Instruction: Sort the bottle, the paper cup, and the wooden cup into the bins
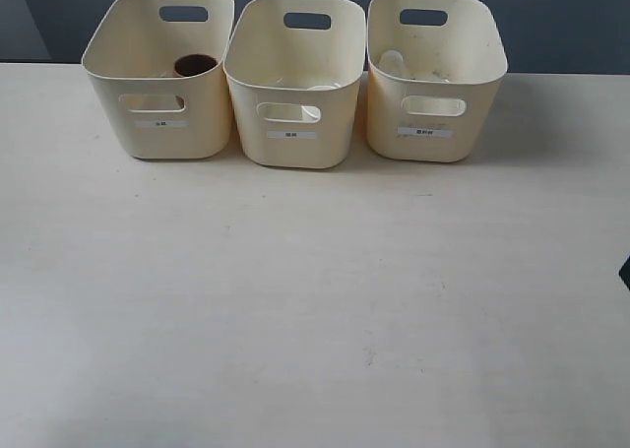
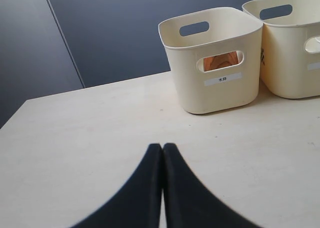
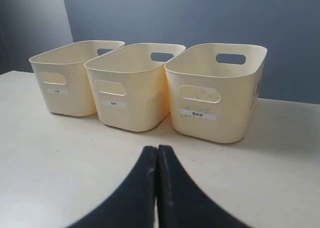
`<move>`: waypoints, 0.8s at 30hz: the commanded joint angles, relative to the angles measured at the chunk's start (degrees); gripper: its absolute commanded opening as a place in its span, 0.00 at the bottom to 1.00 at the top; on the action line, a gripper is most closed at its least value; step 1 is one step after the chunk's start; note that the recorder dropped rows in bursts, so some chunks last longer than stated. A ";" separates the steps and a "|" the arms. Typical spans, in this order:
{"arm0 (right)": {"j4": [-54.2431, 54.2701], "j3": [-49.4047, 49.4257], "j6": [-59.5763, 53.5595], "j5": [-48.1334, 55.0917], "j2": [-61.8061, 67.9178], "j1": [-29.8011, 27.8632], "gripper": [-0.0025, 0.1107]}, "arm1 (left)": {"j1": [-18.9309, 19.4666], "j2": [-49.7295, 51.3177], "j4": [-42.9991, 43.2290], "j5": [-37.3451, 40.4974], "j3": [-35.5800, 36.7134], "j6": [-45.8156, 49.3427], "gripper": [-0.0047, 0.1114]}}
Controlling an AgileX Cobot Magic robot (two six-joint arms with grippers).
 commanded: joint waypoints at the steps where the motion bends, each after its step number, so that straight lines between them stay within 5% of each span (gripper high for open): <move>1: -0.86 0.15 -0.27 0.12 -0.33 -1.75 0.02 | -0.18 -0.28 0.40 -0.31 0.07 -0.11 0.04; 16: 6.02 0.15 -0.16 1.50 -0.33 -24.85 0.02 | -0.18 -0.28 0.40 -0.31 0.07 -0.11 0.04; 24: 9.31 0.15 -0.05 2.46 -0.33 -28.89 0.02 | -0.18 -0.28 0.40 -0.31 0.07 -0.11 0.04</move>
